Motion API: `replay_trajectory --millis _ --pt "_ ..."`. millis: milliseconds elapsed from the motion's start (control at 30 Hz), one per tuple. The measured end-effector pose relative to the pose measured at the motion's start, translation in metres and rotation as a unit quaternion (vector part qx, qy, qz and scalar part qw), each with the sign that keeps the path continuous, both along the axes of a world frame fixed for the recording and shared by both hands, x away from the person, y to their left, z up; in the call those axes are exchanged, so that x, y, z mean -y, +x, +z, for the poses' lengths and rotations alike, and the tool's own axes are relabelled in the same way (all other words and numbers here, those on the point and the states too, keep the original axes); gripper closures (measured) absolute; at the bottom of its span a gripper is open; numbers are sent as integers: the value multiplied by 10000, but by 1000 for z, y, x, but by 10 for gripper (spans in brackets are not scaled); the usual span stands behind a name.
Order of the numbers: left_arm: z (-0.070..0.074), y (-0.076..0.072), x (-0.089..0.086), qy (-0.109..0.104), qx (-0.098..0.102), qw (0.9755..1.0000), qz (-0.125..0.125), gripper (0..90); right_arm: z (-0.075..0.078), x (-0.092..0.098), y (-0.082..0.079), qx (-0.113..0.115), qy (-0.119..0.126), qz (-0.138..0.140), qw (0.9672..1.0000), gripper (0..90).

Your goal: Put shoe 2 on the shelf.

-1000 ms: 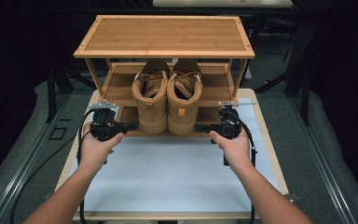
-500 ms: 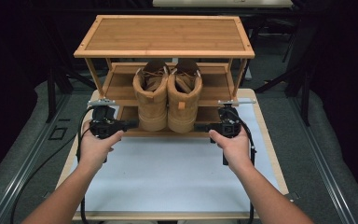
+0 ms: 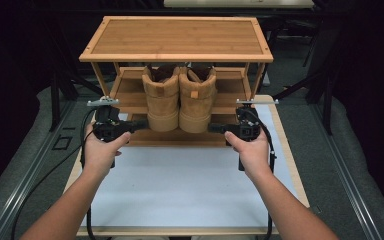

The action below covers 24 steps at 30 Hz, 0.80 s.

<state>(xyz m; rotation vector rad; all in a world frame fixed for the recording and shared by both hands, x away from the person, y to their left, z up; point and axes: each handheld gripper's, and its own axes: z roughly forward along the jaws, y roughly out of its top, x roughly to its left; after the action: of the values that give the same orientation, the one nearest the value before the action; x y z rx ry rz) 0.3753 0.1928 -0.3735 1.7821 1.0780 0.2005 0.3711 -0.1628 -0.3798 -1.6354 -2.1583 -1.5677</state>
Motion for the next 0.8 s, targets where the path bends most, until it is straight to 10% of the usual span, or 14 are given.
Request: replay_trajectory --millis 433,800 --pt "-12 40 2 -217 -109 9989 399 900 -10 -7 37 -111 80 -309 9994 900" --pt "-12 44 3 -147 -88 9988 458 900 -11 -10 44 -56 96 -381 9992 900"
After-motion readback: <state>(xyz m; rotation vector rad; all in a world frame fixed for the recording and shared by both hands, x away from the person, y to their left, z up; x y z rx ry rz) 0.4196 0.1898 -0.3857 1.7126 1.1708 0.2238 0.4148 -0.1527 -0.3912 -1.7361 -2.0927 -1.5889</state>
